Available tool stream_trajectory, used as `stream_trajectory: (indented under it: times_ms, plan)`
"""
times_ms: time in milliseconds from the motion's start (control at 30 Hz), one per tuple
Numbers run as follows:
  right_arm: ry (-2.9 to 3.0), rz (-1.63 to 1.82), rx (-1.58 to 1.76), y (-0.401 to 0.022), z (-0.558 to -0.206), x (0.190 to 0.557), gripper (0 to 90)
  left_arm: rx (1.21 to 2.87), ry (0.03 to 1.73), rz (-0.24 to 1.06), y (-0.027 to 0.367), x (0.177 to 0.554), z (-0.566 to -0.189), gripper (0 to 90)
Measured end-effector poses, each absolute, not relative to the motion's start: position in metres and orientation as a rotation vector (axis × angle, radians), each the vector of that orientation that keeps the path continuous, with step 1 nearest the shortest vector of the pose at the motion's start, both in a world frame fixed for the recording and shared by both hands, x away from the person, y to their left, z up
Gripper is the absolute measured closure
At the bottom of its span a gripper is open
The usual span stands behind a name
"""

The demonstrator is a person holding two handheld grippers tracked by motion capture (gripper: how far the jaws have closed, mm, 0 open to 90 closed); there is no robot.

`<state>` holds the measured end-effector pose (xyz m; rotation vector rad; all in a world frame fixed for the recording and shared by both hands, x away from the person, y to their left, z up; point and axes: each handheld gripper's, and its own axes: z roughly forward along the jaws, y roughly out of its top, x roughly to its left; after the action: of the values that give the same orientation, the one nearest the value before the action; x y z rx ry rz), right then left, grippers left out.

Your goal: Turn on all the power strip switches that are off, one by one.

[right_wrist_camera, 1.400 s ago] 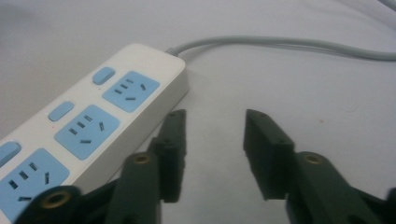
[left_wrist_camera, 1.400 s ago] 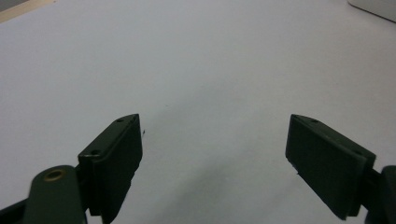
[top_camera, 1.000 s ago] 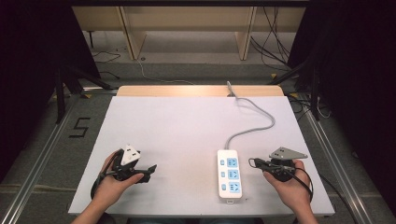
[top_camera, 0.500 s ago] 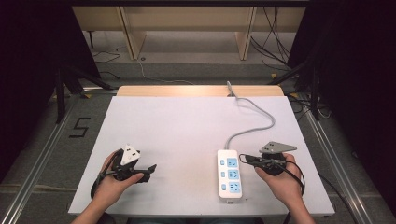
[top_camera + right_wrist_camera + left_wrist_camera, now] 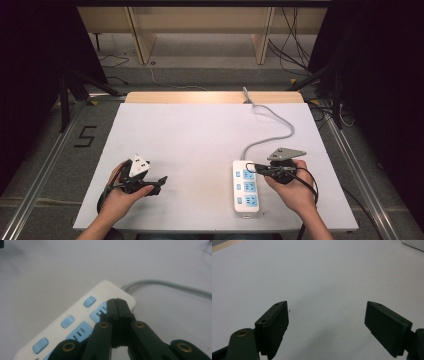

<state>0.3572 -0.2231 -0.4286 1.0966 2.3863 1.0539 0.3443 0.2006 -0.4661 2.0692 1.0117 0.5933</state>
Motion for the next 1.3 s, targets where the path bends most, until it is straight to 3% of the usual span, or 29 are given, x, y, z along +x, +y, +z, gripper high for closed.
stream_trajectory:
  times_ms: [1300]
  plan:
    - [2.496, 0.948, 1.095, -0.190, -0.418, 0.374, 90.0, 2.070, 1.010, 0.598, 0.201, 0.344, -0.465, 19.6]
